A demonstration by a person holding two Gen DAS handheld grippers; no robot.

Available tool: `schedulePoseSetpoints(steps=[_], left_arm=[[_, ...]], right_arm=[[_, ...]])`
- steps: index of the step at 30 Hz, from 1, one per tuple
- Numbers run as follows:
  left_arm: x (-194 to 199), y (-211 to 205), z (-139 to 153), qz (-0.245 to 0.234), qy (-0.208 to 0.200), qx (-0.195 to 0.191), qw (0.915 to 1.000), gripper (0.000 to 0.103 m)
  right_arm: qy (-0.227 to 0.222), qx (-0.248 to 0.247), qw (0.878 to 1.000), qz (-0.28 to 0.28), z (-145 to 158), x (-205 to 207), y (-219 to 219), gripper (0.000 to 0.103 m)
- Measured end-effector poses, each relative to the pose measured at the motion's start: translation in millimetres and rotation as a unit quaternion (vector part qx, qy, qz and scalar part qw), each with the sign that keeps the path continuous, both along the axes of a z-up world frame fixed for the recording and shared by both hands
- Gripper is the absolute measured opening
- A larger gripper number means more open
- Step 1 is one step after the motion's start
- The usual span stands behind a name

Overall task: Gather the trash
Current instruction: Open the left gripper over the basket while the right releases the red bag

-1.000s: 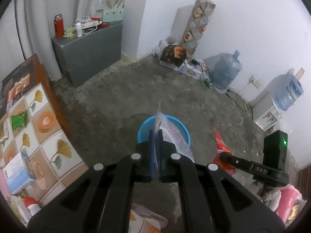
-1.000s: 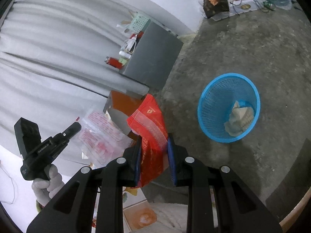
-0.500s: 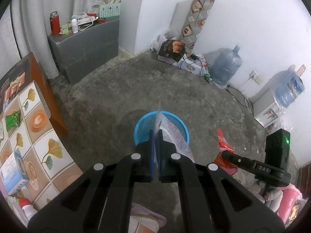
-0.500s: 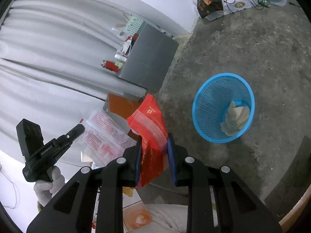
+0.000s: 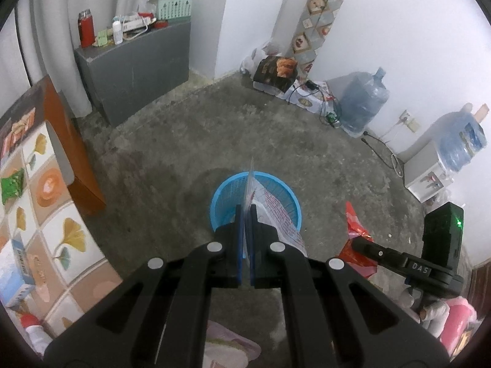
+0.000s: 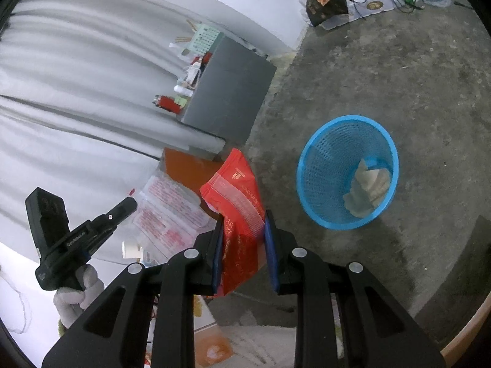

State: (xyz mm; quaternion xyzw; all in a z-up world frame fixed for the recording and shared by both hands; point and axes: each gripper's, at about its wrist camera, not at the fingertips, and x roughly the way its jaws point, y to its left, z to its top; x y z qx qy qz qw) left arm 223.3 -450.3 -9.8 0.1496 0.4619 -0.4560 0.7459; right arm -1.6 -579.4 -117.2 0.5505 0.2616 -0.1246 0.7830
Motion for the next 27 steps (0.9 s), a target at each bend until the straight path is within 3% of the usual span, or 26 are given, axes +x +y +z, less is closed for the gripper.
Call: schedulePoseSetpoints(steps=[9,16,17,19,20,23,27], left_arm=[[2,-48,-54,0.005,0.030,0.023,0.9993,0.001],[14,-94,-96,0.010,0.030,0.052,0.9982,0.002],[18,-100,-101,0.014,0.033,0.053,0.9980,0.010],[27,-111,-113,0.029,0.047,0.055,0.9970,0.029],[32,-113,-119,0.044,0.054,0.056,0.9960,0.036],[40,-113,-129,0.067,0.073,0.047,0.9940,0.038],[38,-105,-126,0.063,0.064,0.047,0.9949,0.038]], right_arm=[[0.066,0.003,0.998,-0.001,-33,29,-38,0.023],[0.121,-0.001,0.993,-0.009,-66,68,-76,0.027],[0.131,-0.002,0.991,-0.007,-73,76,-83,0.030],[0.141,-0.006,0.990,-0.012,-82,86,-93,0.048],[0.153,-0.014,0.988,-0.016,-88,91,-97,0.050],[0.165,-0.017,0.986,-0.014,-100,97,-101,0.052],[0.169,-0.031,0.985,-0.016,-104,93,-98,0.052]])
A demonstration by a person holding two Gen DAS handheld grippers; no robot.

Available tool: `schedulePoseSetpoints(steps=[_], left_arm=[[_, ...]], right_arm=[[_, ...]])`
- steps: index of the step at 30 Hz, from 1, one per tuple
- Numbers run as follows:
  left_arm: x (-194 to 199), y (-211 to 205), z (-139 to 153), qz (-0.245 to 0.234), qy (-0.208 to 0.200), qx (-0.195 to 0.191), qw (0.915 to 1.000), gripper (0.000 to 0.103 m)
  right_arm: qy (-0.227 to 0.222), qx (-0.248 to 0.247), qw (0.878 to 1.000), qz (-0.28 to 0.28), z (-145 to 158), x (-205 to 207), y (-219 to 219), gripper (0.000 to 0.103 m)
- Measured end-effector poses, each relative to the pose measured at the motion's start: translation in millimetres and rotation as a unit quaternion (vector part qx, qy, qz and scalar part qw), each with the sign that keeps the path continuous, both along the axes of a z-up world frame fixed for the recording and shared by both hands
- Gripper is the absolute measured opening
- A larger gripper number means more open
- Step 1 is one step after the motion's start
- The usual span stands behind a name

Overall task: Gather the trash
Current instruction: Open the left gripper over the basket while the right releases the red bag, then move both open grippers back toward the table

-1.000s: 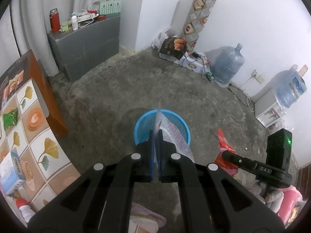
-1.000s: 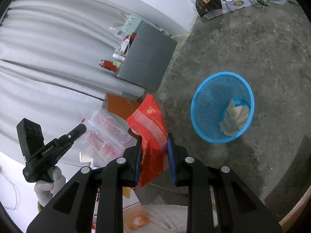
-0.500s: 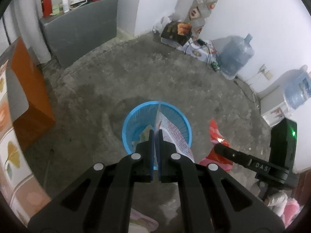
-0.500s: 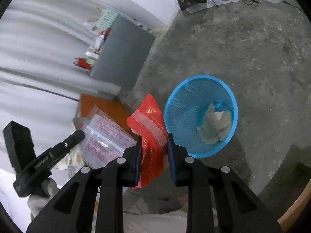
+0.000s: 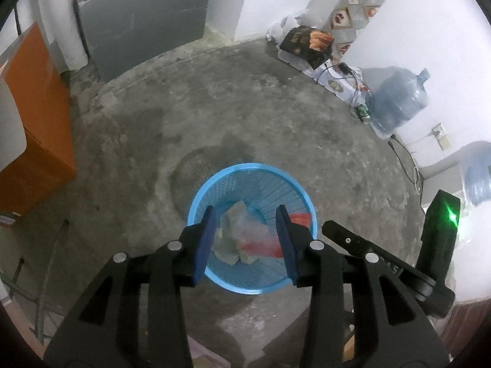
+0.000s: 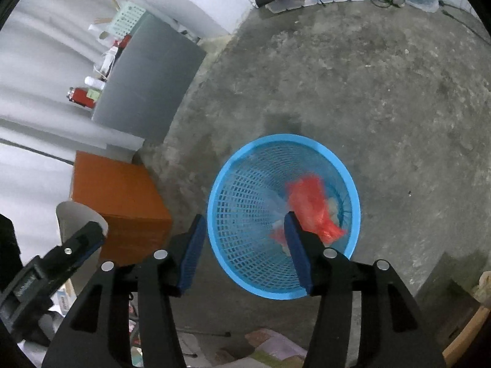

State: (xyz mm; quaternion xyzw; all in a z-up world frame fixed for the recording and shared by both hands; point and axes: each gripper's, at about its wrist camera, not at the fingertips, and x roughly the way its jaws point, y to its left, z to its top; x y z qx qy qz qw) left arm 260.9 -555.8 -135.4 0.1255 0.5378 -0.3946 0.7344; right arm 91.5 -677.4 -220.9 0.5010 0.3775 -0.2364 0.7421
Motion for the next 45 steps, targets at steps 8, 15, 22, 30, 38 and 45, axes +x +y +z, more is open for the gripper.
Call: schedulePoseSetpoints(steps=[8,15,22,30,38,45], left_arm=[[-10,33,56,-0.023,-0.031,-0.041,0.9984,0.041],[-43,85,129,-0.069,-0.087,-0.083,0.9903,0.052],[-69,155,198,-0.076,-0.134,-0.118,0.9810,0.058],[-77,236,254,-0.052,-0.174,-0.136,0.9740,0.060],[-60,333,299,0.032,-0.204,-0.138,0.9686,0.064],[-35,428,299,0.120,-0.193,-0.129,0.9652,0.064]], right_arm=[[-0.032,-0.062,0.998,-0.002,36,-36,32,0.052],[-0.052,-0.194,0.980,0.013,107,-72,90,0.071],[-0.082,-0.298,0.950,0.038,177,-88,143,0.096],[-0.125,-0.325,0.934,0.081,220,-84,187,0.096],[-0.171,-0.302,0.925,0.156,248,-70,219,0.096],[-0.203,-0.240,0.921,0.232,250,-34,253,0.096]])
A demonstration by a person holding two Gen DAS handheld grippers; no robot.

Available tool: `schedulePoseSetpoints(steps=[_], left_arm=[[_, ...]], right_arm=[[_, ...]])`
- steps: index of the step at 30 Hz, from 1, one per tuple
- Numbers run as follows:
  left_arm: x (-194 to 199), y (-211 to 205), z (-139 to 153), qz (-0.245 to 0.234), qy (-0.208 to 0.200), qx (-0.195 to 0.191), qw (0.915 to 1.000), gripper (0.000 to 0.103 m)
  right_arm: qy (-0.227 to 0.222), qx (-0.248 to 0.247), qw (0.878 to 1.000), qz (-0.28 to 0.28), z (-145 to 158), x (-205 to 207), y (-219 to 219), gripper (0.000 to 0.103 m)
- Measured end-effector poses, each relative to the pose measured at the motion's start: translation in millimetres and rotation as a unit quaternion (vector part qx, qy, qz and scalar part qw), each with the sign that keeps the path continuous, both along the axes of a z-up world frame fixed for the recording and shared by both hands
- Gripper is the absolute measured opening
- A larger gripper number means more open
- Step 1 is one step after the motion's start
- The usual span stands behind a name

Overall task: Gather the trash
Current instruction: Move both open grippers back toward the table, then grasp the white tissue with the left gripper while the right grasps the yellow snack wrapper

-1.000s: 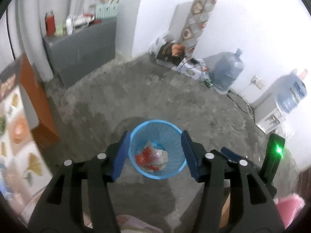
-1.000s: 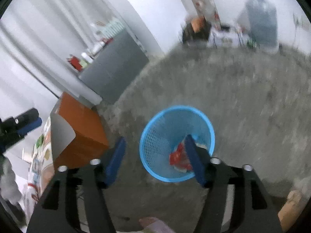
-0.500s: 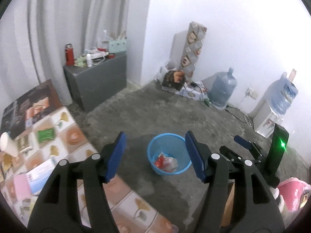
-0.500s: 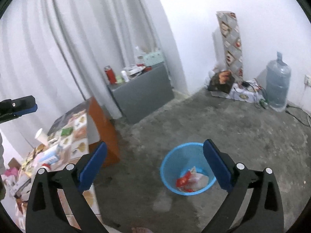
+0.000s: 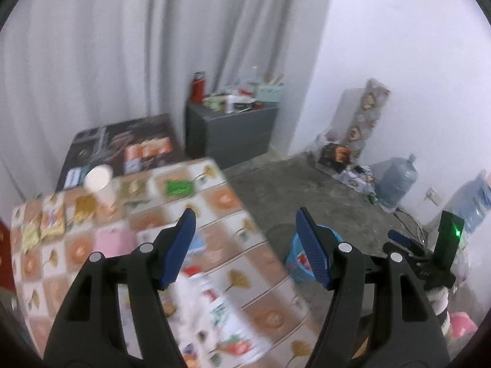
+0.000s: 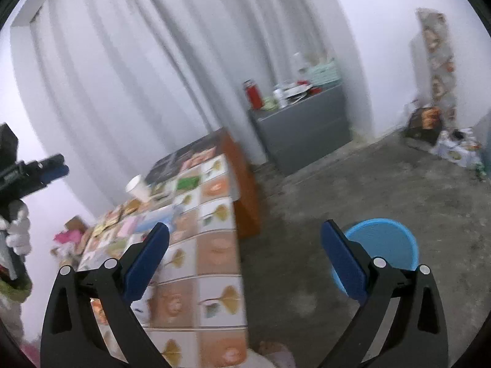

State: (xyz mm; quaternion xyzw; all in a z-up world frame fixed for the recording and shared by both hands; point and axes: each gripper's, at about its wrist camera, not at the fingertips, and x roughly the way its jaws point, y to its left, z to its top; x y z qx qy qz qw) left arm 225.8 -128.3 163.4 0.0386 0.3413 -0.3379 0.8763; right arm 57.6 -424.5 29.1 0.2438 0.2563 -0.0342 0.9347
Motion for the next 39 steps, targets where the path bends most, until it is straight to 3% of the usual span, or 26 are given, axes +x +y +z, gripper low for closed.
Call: schedulePoseSetpoints(steps=[4,8,12,16,21,26,32,34,39], left_arm=[[15,41,-23,0.032,0.039,0.007,0.9987,0.064],[24,61,-61,0.018,0.096,0.017,0.9951,0.063],[21,45,-103,-0.024,0.133,0.059,0.9891,0.063],[28,27,-135,-0.030,0.147,0.107,0.9830,0.063],[44,17,-166,-0.023,0.163,0.143,0.9759,0.053],[54,18,-178,-0.024,0.184,0.135,0.9733,0.043],[55,23,-180,-0.029,0.197,0.114,0.9734,0.010],[53,25,-179,-0.029,0.193,0.113,0.9743,0.003],[50,34,-168,-0.021,0.178,0.102,0.9785,0.000]], right_arm=[[0.009,0.025,0.999,0.034,-1,21,19,0.096],[0.021,0.042,0.997,0.064,-6,46,42,0.096],[0.036,0.066,0.993,0.091,-16,64,62,0.096],[0.055,0.094,0.987,0.116,-26,78,77,0.096],[0.070,0.111,0.983,0.132,-32,87,88,0.096],[0.079,0.117,0.981,0.136,-35,94,92,0.096],[0.085,0.121,0.979,0.142,-36,100,93,0.096],[0.085,0.121,0.979,0.144,-35,101,94,0.096],[0.085,0.124,0.977,0.150,-32,106,97,0.096]])
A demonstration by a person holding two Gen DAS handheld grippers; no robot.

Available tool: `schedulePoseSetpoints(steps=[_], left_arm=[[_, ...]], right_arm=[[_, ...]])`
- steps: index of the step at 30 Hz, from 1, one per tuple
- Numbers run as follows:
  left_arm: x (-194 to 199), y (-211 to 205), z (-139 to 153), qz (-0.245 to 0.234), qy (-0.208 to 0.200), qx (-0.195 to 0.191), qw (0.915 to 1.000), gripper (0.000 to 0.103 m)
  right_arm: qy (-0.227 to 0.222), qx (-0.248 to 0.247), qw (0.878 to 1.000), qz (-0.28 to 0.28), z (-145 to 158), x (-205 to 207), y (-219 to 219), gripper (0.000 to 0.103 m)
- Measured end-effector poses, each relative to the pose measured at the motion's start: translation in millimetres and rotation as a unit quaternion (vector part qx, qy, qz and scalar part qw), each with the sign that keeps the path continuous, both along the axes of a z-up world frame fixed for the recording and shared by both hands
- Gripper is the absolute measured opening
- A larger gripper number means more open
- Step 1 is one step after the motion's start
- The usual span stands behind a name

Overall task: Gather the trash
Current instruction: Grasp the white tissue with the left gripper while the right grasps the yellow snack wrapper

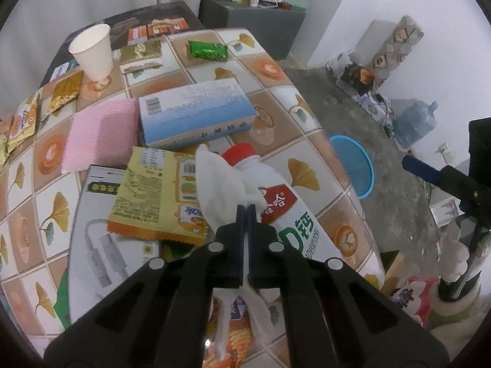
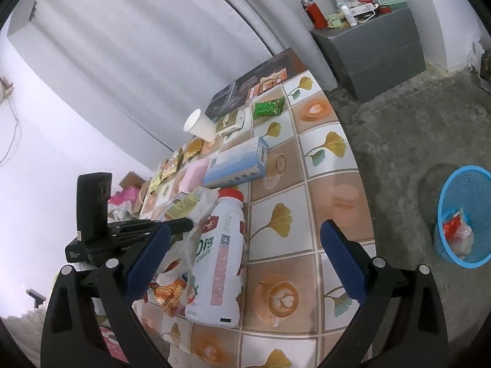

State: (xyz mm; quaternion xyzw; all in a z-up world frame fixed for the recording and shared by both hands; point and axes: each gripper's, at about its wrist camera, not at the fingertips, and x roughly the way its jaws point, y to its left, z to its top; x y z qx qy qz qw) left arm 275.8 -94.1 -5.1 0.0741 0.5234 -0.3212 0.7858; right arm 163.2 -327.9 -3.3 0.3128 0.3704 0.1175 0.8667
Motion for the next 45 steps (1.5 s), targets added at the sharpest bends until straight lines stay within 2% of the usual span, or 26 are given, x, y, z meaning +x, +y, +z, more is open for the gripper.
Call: schedulePoseSetpoints(steps=[8,14,18,22,25,30,38,40,42,45], left_arm=[[-5,39,42,0.047,-0.041,-0.050,0.9968,0.000],[-7,75,73,0.093,-0.070,-0.105,0.9877,0.000],[-8,98,88,0.121,-0.087,-0.131,0.9802,0.000],[-12,121,97,0.144,-0.105,-0.146,0.9732,0.000],[-13,138,99,0.159,-0.111,-0.156,0.9685,0.000],[-12,163,95,0.182,-0.108,-0.169,0.9627,0.000],[-22,200,98,0.204,-0.119,-0.192,0.9526,0.000],[-23,206,97,0.208,-0.118,-0.196,0.9510,0.000],[-23,211,94,0.210,-0.116,-0.202,0.9496,0.000],[-23,217,92,0.211,-0.113,-0.210,0.9481,0.000]], right_arm=[[-0.005,0.009,0.999,0.031,9,28,15,0.093],[0.005,0.058,0.995,0.078,15,62,37,0.091],[0.039,0.077,0.990,0.109,5,89,61,0.089],[0.068,0.065,0.984,0.150,-2,111,89,0.088],[0.097,0.083,0.977,0.170,-9,124,108,0.088],[0.146,0.077,0.970,0.176,-19,144,134,0.087],[0.227,0.124,0.953,0.155,-43,157,160,0.087],[0.231,0.114,0.956,0.139,-42,161,165,0.087],[0.246,0.124,0.953,0.129,-44,165,172,0.087],[0.260,0.104,0.952,0.121,-44,168,186,0.087]])
